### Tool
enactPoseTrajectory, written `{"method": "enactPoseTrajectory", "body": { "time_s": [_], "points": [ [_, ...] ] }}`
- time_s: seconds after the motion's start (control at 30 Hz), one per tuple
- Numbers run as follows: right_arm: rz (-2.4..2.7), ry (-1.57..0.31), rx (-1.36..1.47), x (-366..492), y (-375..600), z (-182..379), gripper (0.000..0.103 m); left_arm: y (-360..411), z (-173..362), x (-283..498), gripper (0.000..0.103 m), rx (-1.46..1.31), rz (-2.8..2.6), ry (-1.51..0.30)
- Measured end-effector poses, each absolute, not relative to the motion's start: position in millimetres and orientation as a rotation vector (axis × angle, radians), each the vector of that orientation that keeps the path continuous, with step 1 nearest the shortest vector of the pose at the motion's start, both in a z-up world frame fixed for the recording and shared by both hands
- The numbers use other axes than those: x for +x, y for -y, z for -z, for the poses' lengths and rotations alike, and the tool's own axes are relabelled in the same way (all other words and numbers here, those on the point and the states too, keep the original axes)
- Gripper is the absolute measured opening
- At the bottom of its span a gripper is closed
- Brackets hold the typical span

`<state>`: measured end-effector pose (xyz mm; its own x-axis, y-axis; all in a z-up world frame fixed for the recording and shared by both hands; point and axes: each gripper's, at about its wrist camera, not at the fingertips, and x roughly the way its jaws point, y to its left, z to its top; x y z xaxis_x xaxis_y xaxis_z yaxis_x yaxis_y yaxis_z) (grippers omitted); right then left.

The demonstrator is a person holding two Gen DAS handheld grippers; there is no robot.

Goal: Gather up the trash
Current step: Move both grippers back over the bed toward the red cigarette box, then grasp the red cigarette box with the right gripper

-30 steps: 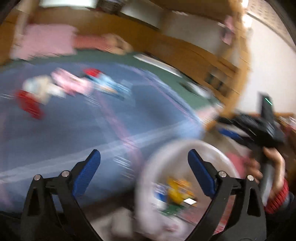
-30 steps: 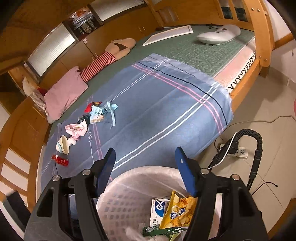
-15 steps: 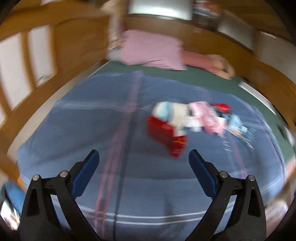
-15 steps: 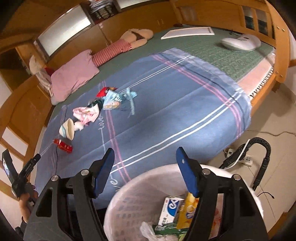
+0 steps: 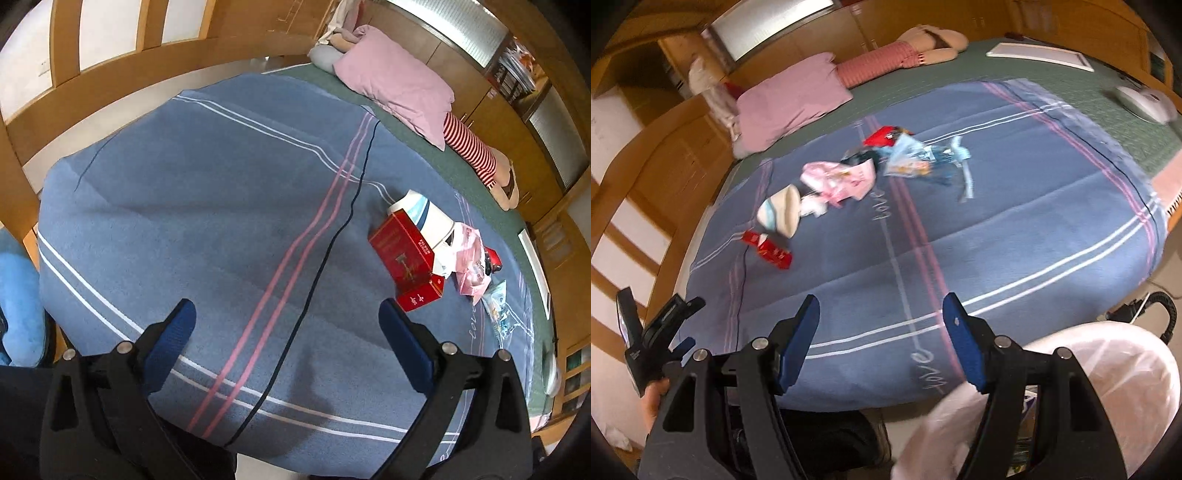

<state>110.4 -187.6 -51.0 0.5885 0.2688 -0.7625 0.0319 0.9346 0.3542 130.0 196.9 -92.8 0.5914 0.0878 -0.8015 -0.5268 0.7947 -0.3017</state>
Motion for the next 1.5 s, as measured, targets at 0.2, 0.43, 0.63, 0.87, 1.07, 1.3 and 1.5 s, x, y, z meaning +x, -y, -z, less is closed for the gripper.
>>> {"method": "enactPoseTrajectory", "body": {
  "time_s": [0.2, 0.43, 0.63, 0.87, 1.07, 1.3, 1.5],
  "points": [
    [-0.131, -0.947, 0.339, 110, 178, 50, 0.068, -197, 92, 128, 0.099, -0.578, -0.385, -0.858],
    [-0.121, -0.956, 0.345, 118, 165, 54, 0.068, -201, 93, 123, 0.099, -0.619, -0.391, -0.845],
    [-0.169, -0.998, 0.35, 135, 128, 66, 0.068, -209, 95, 119, 0.099, -0.669, -0.404, -0.834],
    [-0.291, -0.997, 0.318, 189, 52, 62, 0.068, -227, 90, 104, 0.1, -0.655, -0.591, -0.751],
    [-0.288, -0.937, 0.089, 263, -36, 77, 0.068, -232, 92, 107, 0.1, -0.692, -0.581, -0.753],
    [-0.36, -1.012, 0.03, 299, -62, 120, 0.058, -237, 98, 112, 0.1, -0.746, -0.584, -0.746],
    [-0.476, -0.995, -0.07, 275, -64, 122, 0.034, -240, 103, 113, 0.1, -0.811, -0.589, -0.753]
  ]
}}
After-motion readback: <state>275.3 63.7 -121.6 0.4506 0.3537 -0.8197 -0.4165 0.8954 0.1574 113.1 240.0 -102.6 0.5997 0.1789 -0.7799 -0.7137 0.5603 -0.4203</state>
